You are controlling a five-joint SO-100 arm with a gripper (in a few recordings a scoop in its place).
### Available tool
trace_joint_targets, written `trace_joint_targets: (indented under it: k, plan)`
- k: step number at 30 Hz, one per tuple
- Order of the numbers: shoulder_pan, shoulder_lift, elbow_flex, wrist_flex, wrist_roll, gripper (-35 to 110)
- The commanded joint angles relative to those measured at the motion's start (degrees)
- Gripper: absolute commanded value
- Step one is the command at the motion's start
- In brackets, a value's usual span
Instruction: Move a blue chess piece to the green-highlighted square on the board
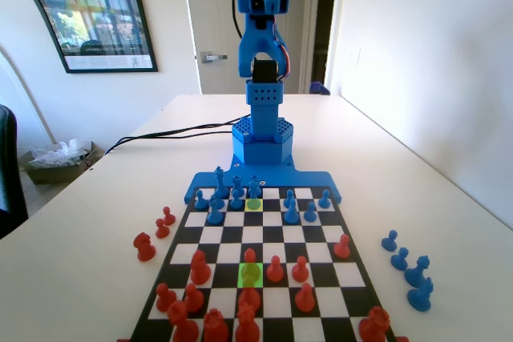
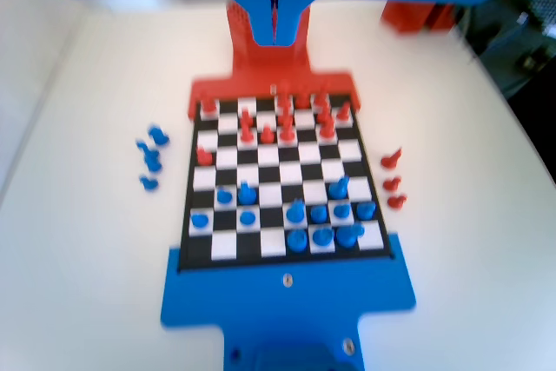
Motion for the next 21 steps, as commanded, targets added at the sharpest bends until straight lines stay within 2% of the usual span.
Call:
trace_joint_targets:
  k: [1,12,21]
  plan:
    - [2.2,-4.9,-2.5,-3.1,-0.6,3]
    - [5.2,-11.1,6.9,-20.3,-1.1,5]
    - [7.4,-22.5,7.2,-27.9,-0.6,5]
